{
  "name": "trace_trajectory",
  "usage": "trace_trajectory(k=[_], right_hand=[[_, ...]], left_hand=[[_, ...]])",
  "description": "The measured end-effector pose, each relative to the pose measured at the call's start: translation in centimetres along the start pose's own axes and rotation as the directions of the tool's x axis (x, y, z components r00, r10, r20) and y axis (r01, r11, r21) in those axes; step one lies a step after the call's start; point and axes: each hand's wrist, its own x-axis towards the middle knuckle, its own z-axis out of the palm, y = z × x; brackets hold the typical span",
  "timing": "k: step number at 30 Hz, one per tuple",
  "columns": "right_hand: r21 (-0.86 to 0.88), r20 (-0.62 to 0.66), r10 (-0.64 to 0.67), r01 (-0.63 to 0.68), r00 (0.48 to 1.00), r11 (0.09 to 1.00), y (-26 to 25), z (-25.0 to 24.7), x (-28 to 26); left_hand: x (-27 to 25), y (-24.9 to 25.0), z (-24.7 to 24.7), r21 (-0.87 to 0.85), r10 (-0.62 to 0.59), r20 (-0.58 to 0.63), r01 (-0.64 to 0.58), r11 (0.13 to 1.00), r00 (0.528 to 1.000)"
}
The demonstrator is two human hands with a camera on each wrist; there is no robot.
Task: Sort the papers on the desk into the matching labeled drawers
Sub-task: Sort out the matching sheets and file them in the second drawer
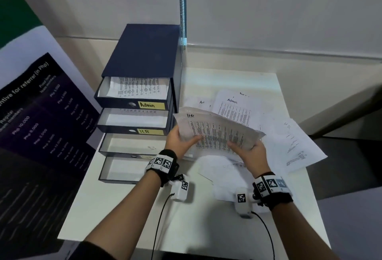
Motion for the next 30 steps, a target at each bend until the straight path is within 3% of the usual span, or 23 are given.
trace_trajectory(k=[4, 8, 11, 13, 17, 20, 24, 27, 30], right_hand=[[-0.093, 0.037, -0.11, 0.113, 0.993, 0.989, -2.7, 1.3, 0.6], [-0.103, 0.143, -0.282, 0.297, 0.949, 0.949, -7.1, 4.7, 0.8], [-0.013, 0.283, -0.254, 0.269, 0.925, 0.963, -9.5, 8.5, 0.4], [0.012, 0.396, -0.261, 0.279, 0.88, 0.96, -10.3, 11.2, -0.7], [-0.189, 0.554, -0.171, 0.323, 0.815, 0.927, -10.5, 16.2, -2.4], [-0.216, 0.567, -0.02, 0.172, 0.823, 0.961, -10.6, 18.5, -3.1], [-0.137, 0.512, 0.234, -0.19, 0.826, 0.972, -11.3, 19.0, -2.8], [-0.144, 0.505, 0.358, -0.333, 0.785, 0.932, -12.8, 18.7, -2.9], [-0.141, 0.584, 0.406, -0.405, 0.703, 0.903, -13.3, 19.3, -3.1]], left_hand=[[-1.1, 2.0, -2.5, -0.029, 0.057, -0.096, -0.06, 0.998, 0.994], [-2.6, 5.3, -7.5, -0.126, 0.087, -0.223, -0.117, 0.985, 0.971], [-3.4, 6.1, -13.2, -0.069, 0.121, -0.29, -0.147, 0.987, 0.949], [-3.8, 5.3, -17.3, 0.021, 0.11, -0.31, -0.109, 0.994, 0.944], [-4.8, 1.7, -23.8, 0.087, -0.03, -0.284, 0.057, 0.995, 0.958], [-6.3, 0.6, -26.2, 0.094, -0.125, -0.214, 0.148, 0.985, 0.969], [-8.9, 1.1, -27.7, 0.227, -0.272, 0.0, 0.265, 0.937, 0.962], [-10.5, 1.8, -28.5, 0.045, -0.278, 0.191, 0.274, 0.961, 0.942], [-11.0, 2.8, -30.2, -0.153, -0.174, 0.208, 0.208, 0.966, 0.963]])
